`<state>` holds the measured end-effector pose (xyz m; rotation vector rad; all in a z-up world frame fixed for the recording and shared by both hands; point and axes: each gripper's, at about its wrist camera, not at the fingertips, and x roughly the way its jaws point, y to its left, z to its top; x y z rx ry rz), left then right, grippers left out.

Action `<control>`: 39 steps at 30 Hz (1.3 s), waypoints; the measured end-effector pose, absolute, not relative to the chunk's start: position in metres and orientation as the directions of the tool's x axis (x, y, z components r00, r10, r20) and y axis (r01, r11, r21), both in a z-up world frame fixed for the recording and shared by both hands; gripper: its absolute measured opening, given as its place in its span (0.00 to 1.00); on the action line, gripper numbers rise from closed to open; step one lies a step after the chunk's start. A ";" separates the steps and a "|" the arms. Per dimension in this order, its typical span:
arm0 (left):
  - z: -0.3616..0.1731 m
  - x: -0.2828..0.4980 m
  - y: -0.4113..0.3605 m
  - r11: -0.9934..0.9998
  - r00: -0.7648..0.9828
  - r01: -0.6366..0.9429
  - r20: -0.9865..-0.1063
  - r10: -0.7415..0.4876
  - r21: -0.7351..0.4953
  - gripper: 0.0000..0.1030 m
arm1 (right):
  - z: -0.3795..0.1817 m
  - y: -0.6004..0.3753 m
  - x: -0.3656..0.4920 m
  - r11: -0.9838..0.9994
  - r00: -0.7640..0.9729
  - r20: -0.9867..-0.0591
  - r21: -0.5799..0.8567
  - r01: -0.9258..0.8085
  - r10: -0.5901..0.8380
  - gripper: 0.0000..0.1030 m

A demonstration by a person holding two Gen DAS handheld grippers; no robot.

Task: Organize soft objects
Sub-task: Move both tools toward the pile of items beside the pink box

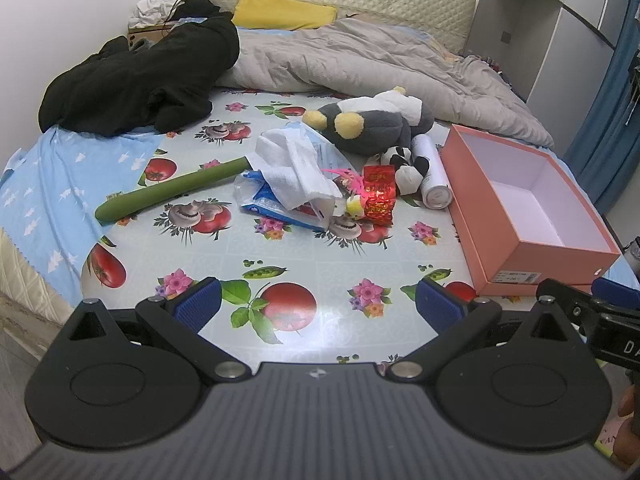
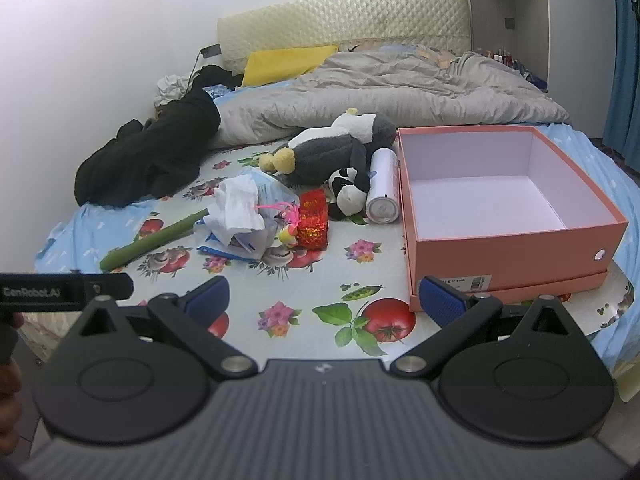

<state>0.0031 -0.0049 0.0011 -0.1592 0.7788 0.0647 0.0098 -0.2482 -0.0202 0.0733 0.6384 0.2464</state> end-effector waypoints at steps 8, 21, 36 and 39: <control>-0.005 0.002 0.004 0.986 0.712 -0.112 -0.702 -0.010 -0.127 1.00 | -0.019 -0.248 0.010 0.970 0.774 -0.584 0.144 -0.198 0.245 1.00; -0.002 0.000 0.001 0.988 0.722 -0.107 -0.692 -0.003 -0.116 1.00 | -0.022 -0.245 0.014 0.971 0.760 -0.605 0.135 -0.199 0.239 1.00; 0.001 0.022 0.015 0.984 0.714 -0.138 -0.700 0.017 -0.117 1.00 | 0.000 -0.238 0.023 0.962 0.748 -0.607 0.133 -0.239 0.269 1.00; 0.004 0.033 0.018 0.981 0.723 -0.150 -0.691 0.025 -0.122 1.00 | 0.008 -0.236 0.028 0.948 0.727 -0.609 0.173 -0.269 0.317 1.00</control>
